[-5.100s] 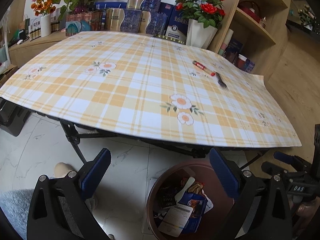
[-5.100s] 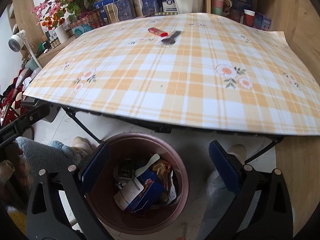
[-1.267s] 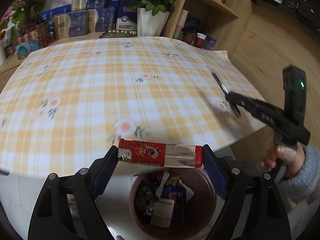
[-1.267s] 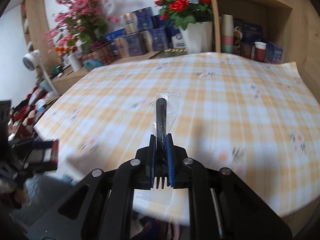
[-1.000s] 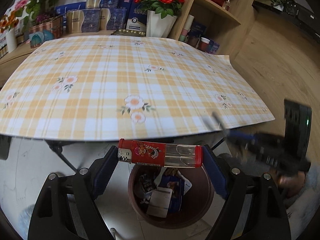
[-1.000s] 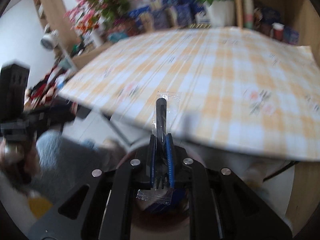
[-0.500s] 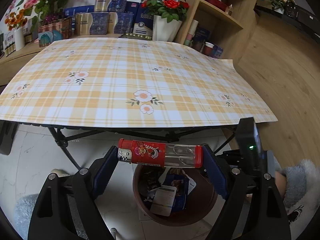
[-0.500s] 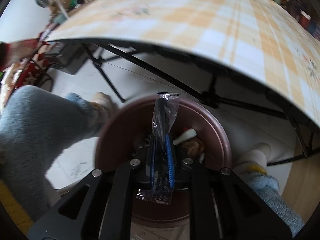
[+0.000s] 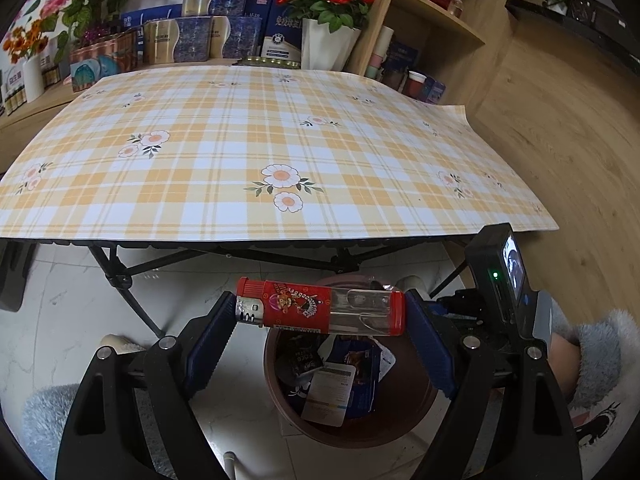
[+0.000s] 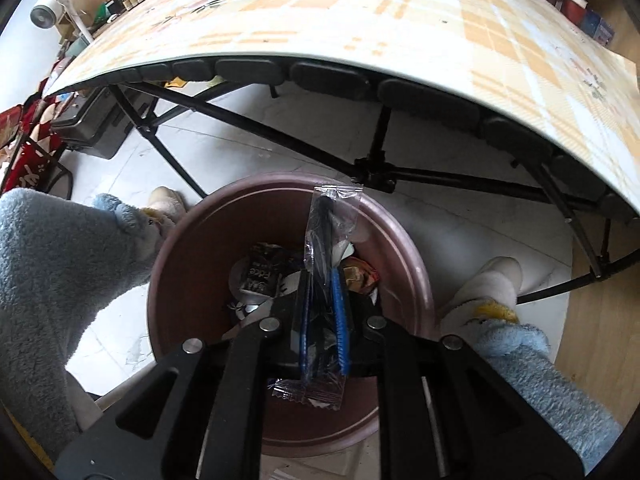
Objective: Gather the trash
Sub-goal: 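Carry both items over the bin and open the right gripper to drop the fork, then lower the red lighter into the bin and open the left gripper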
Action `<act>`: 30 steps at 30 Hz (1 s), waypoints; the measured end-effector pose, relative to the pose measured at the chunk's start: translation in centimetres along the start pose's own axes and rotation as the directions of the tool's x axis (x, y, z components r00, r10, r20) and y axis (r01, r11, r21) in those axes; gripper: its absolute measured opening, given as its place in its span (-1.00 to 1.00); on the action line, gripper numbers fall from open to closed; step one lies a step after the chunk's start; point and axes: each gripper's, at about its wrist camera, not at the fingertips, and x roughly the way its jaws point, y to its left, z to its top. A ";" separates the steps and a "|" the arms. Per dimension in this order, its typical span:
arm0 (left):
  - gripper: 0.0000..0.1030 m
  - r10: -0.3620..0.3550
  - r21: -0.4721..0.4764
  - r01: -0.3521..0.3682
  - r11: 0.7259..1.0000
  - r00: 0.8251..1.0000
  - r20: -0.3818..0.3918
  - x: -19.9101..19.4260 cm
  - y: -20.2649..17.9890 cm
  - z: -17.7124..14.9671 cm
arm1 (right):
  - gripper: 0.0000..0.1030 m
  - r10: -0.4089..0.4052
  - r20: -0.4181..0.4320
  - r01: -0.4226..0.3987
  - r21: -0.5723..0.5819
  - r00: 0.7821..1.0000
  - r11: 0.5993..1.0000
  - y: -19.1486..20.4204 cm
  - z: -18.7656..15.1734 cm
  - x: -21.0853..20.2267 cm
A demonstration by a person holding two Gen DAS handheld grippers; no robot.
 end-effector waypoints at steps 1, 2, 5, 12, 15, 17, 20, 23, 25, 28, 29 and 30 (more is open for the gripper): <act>0.58 0.000 0.000 0.000 1.000 1.000 -0.001 0.0 0.0 0.0 | -0.20 -0.005 0.007 0.005 -0.001 1.000 1.000 0.0 0.0 -0.2; 0.58 0.000 -0.002 0.000 1.000 1.000 -0.003 0.1 0.1 -0.1 | 0.28 -0.007 0.021 0.007 -0.004 1.000 1.000 0.1 0.0 -0.5; 0.58 0.000 -0.012 0.000 1.000 1.000 -0.005 0.1 0.3 -0.1 | 0.45 0.001 0.078 -0.001 -0.008 0.997 1.000 0.0 0.2 -1.7; 0.58 0.003 -0.016 -0.003 1.000 1.000 -0.006 0.2 0.4 -0.1 | 0.88 0.032 0.243 -0.048 0.061 0.970 0.997 -1.3 0.2 -6.6; 0.58 0.003 0.002 -0.003 1.000 1.000 -0.008 0.5 0.2 0.0 | 0.88 0.034 0.337 -0.071 0.096 0.941 0.993 -2.3 -0.1 -9.5; 0.58 0.003 0.034 -0.003 0.999 1.000 -0.012 0.8 -0.3 0.2 | 0.88 0.011 0.374 -0.060 0.122 0.927 0.991 -2.9 -0.1 -10.7; 0.58 -0.006 0.117 0.007 0.993 1.000 -0.005 1.5 -1.8 0.5 | 0.89 -0.101 0.424 0.026 0.178 0.900 0.984 -3.9 -0.6 -12.0; 0.58 -0.022 0.209 0.024 0.978 1.000 -0.013 3.1 -3.6 0.4 | 0.89 -0.290 0.450 0.174 0.282 0.844 0.944 -5.0 -1.3 -13.0; 0.58 -0.047 0.225 0.053 0.973 0.998 -0.034 4.4 -4.3 -0.3 | 0.89 -0.356 0.444 0.218 0.333 0.822 0.917 -5.7 -1.8 -13.0; 0.58 -0.046 0.262 0.077 0.962 0.991 -0.123 6.8 -5.0 -1.8 | 0.89 -0.388 0.422 0.245 0.354 0.819 0.902 -6.8 -1.7 -12.6; 0.58 -0.043 0.271 0.081 0.959 0.989 -0.144 7.3 -5.2 -2.0 | 0.89 -0.388 0.419 0.246 0.353 0.821 0.902 -6.8 -1.8 -12.3; 0.58 -0.046 0.276 0.088 0.957 0.987 -0.155 7.6 -5.4 -2.1 | 0.89 -0.384 0.414 0.246 0.349 0.825 0.904 -6.9 -1.8 -12.1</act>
